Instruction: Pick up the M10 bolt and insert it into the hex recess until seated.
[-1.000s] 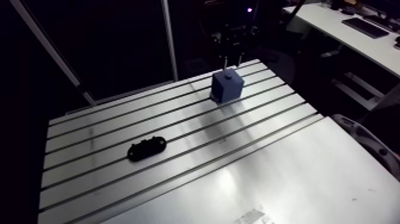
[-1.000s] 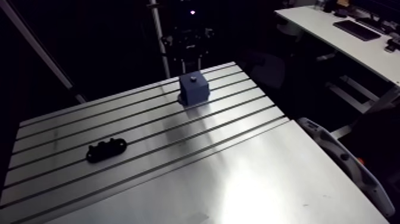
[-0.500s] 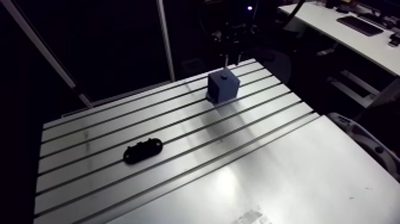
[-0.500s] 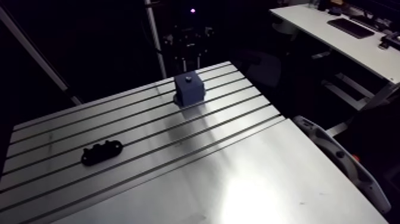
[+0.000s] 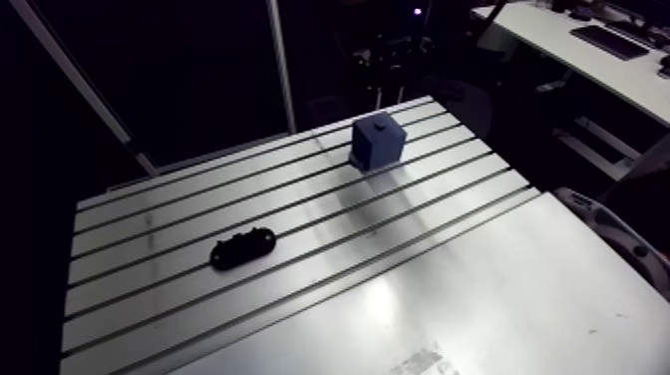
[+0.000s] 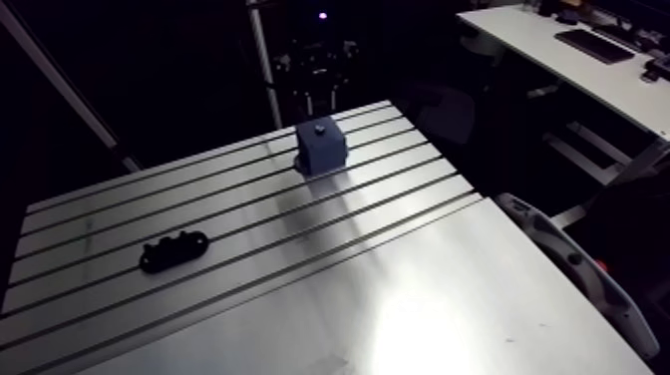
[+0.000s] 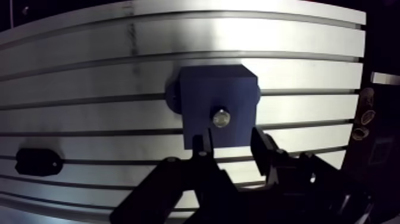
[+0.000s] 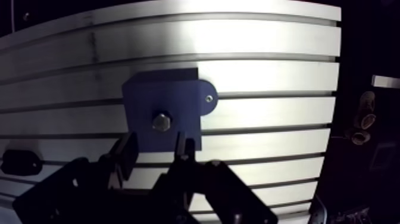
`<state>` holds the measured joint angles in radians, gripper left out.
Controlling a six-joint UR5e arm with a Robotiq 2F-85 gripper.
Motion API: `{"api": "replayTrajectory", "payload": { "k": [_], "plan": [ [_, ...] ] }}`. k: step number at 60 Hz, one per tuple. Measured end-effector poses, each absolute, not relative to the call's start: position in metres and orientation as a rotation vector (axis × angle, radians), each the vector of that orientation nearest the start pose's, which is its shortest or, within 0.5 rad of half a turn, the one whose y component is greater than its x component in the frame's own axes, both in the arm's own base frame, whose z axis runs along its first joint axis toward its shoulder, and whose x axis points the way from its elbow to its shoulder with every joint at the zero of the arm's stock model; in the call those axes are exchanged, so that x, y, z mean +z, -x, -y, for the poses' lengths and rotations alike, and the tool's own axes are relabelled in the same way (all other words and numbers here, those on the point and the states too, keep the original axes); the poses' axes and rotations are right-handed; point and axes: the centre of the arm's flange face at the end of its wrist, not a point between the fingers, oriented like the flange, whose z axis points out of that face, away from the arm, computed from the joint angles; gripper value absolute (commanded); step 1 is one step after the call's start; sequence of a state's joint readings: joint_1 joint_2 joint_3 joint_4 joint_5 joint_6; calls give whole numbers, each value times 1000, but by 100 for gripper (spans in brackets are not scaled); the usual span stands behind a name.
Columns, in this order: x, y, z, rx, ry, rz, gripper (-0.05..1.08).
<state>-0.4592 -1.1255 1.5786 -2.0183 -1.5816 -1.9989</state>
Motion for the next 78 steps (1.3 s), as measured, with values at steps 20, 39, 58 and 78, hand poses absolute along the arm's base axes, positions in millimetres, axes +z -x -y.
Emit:
{"api": "replayTrajectory", "payload": {
  "k": [20, 39, 58, 78],
  "plan": [
    [263, 631, -164, 5, -52, -3123, 53],
    [252, 635, -166, -3, -64, -3116, 53],
    [248, 637, -166, -2, -66, -3119, 54],
    [247, 636, -166, 5, -66, -3113, 55]
  ]
}}
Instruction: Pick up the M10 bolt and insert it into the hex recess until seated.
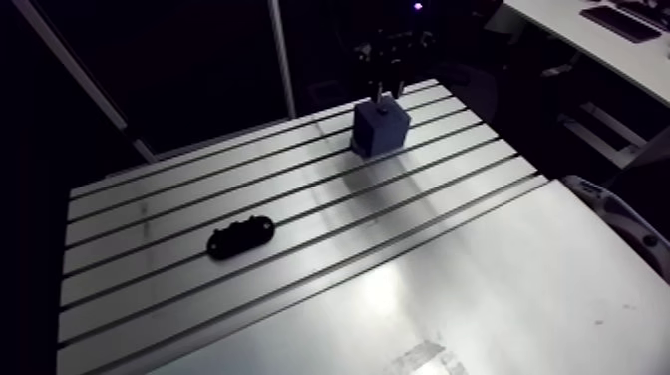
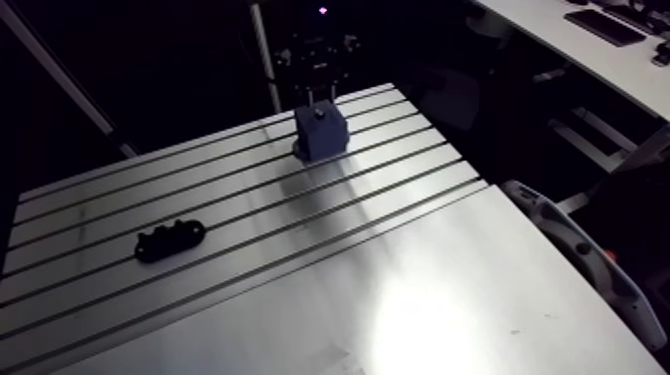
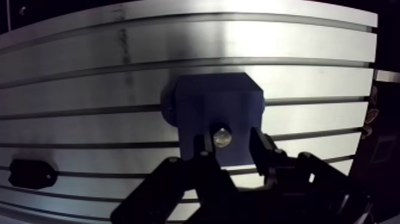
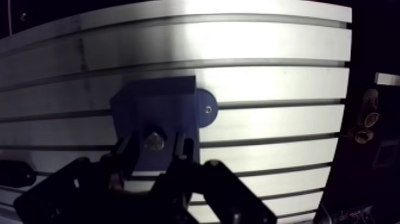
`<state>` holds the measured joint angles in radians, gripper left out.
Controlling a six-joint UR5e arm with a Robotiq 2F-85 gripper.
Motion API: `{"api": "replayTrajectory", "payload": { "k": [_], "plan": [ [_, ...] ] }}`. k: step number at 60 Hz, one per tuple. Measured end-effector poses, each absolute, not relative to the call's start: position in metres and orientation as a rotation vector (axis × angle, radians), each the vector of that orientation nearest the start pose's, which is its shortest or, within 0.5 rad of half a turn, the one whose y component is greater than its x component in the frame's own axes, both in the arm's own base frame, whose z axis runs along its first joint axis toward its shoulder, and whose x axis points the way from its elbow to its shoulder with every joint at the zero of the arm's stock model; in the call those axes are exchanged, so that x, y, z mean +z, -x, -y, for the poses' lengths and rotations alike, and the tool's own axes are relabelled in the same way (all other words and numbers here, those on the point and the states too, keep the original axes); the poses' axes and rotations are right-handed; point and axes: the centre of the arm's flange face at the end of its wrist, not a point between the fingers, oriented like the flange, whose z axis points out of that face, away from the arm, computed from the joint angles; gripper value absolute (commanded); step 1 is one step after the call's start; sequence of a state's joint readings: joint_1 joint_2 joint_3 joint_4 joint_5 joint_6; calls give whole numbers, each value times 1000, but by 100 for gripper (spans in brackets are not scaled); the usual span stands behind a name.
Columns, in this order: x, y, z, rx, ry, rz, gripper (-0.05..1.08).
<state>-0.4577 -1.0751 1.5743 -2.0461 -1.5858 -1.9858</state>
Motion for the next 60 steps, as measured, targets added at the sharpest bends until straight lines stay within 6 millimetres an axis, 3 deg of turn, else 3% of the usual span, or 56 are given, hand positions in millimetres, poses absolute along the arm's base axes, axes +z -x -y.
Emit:
{"api": "replayTrajectory", "payload": {
  "k": [60],
  "plan": [
    [239, 636, -159, -1, -47, -3098, 57]
  ]
}}
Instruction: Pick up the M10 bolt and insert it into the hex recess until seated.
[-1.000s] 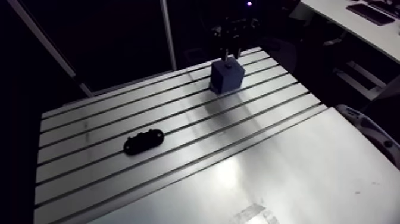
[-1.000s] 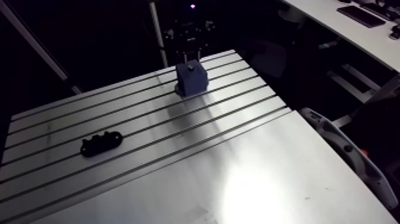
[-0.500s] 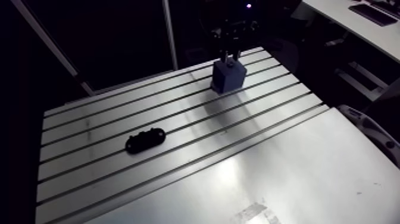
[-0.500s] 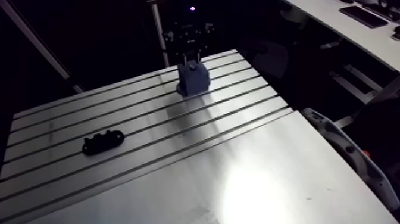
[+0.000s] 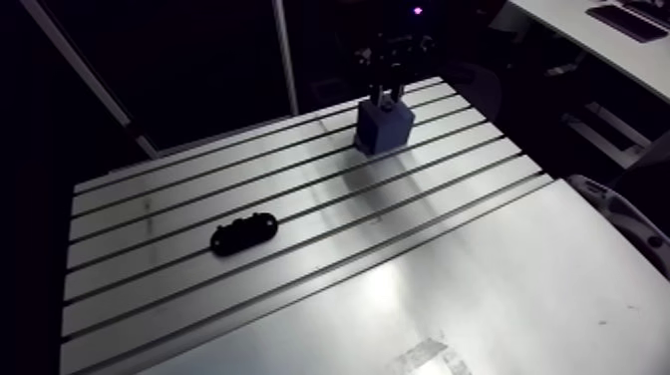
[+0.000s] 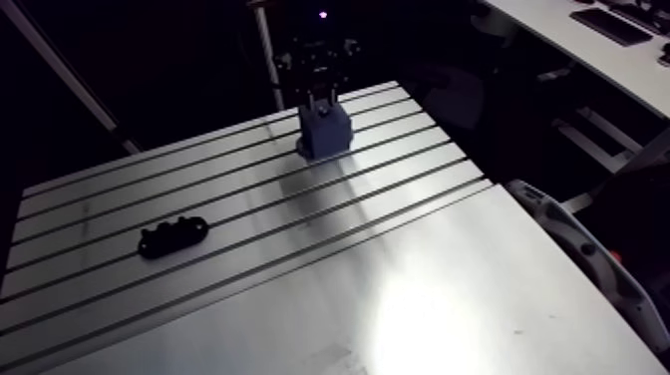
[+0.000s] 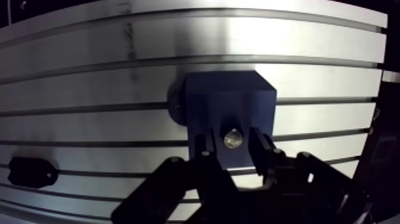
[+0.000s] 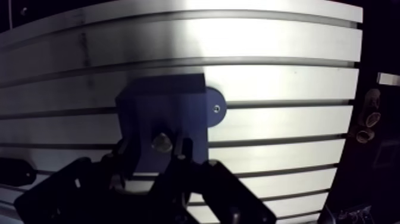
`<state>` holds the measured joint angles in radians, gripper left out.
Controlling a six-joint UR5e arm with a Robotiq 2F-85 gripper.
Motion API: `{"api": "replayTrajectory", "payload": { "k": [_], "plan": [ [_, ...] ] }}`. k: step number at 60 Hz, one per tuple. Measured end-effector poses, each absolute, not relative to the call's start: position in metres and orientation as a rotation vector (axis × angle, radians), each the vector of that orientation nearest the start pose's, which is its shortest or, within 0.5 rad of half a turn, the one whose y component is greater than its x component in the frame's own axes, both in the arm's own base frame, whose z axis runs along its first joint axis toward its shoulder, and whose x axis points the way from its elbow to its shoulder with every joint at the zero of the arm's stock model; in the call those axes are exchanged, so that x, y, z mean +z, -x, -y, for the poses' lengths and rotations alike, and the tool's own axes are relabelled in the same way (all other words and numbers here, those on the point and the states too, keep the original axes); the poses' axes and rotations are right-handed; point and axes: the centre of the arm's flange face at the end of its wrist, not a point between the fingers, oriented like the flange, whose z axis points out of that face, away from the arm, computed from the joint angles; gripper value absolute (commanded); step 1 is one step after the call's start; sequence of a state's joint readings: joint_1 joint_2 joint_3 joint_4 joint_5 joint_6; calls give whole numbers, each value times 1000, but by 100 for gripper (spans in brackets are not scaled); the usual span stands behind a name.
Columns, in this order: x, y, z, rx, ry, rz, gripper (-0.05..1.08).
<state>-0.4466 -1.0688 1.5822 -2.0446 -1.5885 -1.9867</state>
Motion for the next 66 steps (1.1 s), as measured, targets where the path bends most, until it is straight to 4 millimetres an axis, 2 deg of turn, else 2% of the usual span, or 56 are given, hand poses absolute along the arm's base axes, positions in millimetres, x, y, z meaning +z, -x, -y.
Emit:
{"api": "replayTrajectory", "payload": {
  "k": [66],
  "plan": [
    [232, 636, -162, 1, -48, -3088, 62]
  ]
}}
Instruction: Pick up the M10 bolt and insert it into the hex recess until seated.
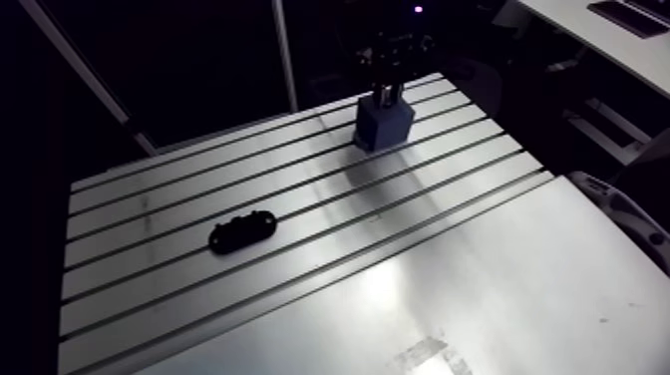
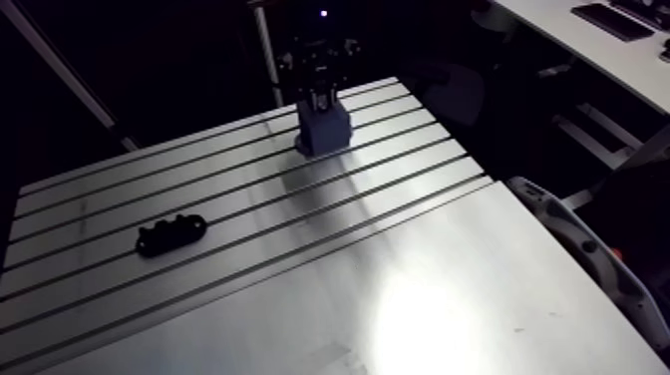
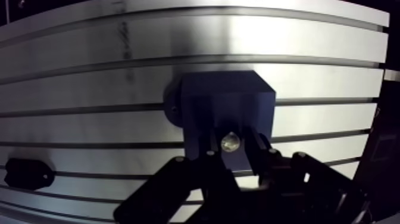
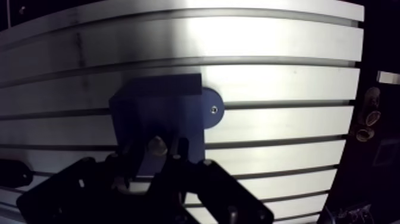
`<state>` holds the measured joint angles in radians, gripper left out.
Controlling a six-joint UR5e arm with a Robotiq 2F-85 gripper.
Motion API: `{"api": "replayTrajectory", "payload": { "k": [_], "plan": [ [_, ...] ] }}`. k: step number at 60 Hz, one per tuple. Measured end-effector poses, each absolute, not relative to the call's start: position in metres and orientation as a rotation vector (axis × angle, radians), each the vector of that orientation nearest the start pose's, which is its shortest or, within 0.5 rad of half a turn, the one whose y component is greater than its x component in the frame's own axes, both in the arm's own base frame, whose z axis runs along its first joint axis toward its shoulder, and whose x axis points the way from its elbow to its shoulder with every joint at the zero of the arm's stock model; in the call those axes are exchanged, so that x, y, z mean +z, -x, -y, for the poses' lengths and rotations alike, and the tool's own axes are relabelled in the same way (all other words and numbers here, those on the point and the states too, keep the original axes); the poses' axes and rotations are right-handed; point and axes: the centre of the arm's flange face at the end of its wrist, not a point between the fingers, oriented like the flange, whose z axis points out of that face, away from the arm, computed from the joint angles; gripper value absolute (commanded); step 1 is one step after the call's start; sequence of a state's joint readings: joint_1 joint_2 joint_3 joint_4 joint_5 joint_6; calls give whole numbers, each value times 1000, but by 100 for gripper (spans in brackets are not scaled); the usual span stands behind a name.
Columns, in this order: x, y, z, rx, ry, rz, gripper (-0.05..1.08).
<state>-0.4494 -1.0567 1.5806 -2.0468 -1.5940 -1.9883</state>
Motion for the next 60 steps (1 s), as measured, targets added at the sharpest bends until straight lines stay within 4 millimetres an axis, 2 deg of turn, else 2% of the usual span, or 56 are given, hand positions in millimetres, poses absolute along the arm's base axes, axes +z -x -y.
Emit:
{"api": "replayTrajectory", "payload": {
  "k": [60],
  "plan": [
    [232, 639, -163, -2, -41, -3087, 66]
  ]
}}
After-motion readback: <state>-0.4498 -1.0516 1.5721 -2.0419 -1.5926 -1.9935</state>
